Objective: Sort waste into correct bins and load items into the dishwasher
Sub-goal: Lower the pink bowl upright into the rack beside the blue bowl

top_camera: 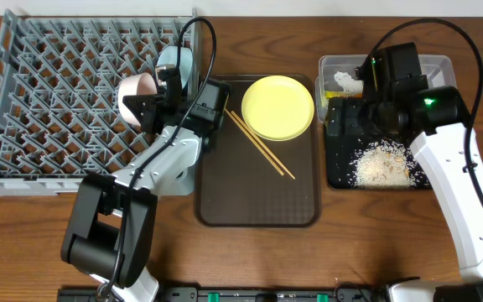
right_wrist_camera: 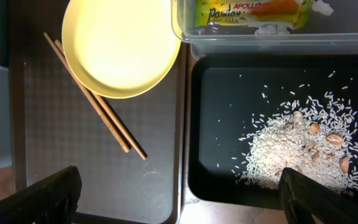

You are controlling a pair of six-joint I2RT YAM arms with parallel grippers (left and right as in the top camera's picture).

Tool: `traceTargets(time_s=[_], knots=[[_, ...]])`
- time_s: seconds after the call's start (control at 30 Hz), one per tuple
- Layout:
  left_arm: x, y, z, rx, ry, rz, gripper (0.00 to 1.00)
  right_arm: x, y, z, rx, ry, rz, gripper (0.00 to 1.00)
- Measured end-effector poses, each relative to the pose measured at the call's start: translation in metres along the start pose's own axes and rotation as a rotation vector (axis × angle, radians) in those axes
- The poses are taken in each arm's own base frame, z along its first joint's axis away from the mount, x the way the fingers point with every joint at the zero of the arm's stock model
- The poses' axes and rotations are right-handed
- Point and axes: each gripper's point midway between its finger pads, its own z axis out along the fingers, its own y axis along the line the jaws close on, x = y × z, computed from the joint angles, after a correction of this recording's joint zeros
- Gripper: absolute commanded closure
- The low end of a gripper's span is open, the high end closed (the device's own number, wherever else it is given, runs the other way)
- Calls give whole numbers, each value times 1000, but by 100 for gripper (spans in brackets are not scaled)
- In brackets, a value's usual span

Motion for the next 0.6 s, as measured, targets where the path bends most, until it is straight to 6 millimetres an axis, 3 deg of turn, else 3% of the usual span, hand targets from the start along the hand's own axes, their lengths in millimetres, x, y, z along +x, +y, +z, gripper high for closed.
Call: traceTargets(time_s=[0.2, 0.47, 0.53, 0.6], knots=[[11, -10, -5, 32, -6, 34, 93, 0, 0, 0, 0, 0, 0, 1], [9, -22, -22, 88, -39, 48, 91, 0, 0, 0, 0, 0, 0, 1], [8, -24, -26, 100, -49, 51, 85, 0, 0, 0, 0, 0, 0, 1], [7, -26, -31, 112, -59, 59, 73, 0, 0, 0, 0, 0, 0, 1]])
